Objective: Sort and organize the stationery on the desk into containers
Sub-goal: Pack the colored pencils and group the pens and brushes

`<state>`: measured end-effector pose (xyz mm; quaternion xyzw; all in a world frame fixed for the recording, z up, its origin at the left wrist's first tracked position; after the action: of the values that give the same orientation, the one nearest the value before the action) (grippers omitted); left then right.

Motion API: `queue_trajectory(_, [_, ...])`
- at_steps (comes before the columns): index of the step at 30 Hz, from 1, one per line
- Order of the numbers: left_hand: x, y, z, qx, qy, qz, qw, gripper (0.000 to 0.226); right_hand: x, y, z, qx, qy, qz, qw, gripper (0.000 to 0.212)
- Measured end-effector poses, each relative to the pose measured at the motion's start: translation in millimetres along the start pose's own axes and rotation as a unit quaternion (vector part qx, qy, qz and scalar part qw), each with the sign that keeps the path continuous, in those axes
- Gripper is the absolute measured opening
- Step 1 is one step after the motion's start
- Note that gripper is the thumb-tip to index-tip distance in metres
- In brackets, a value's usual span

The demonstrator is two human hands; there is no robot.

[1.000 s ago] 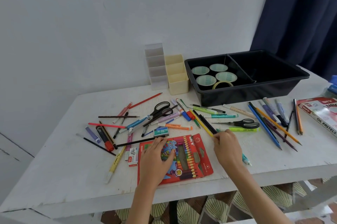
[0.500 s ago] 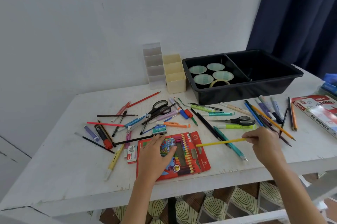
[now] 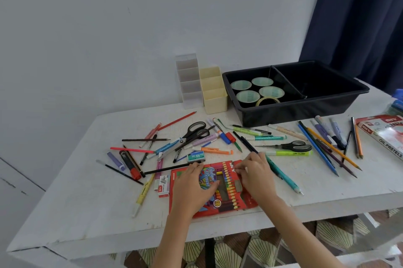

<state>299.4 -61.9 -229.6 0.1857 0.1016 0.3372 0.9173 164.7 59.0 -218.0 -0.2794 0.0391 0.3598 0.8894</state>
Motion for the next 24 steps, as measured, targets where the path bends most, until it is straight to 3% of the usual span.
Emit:
queue_trajectory(5, [0,0,-1,0.000,0.007,-0.001,1.000,0.075,3,3,-6,-0.058,0.029,-0.028,0.998,0.012])
queue_trajectory(9, [1,0,-2,-0.003,0.018,-0.002,1.000,0.075,-2,8,-11,-0.105,-0.026,-0.039,0.993,0.013])
queue_trajectory(14, [1,1,-2,-0.001,0.017,0.001,1.000,0.074,4,40,20,0.007,0.113,-0.112,0.987,0.020])
queue_trajectory(18, [0,1,-3,-0.005,0.016,0.001,1.000,0.074,7,53,14,0.062,0.080,-0.125,0.987,0.020])
queue_trajectory(24, [0,2,-3,-0.007,0.019,-0.001,1.000,0.074,13,46,8,0.051,0.064,-0.122,0.989,0.016])
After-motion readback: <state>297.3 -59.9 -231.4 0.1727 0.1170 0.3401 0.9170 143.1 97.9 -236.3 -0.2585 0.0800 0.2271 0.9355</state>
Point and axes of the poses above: each hand's wrist, its own x-axis away from the middle knuckle, its own z-axis out of the back of the hand, y = z × x, the point moved 7 cm from there along -x, towards the middle knuckle, and after that the axes turned 1 degree about y, right-handed, at the moved point
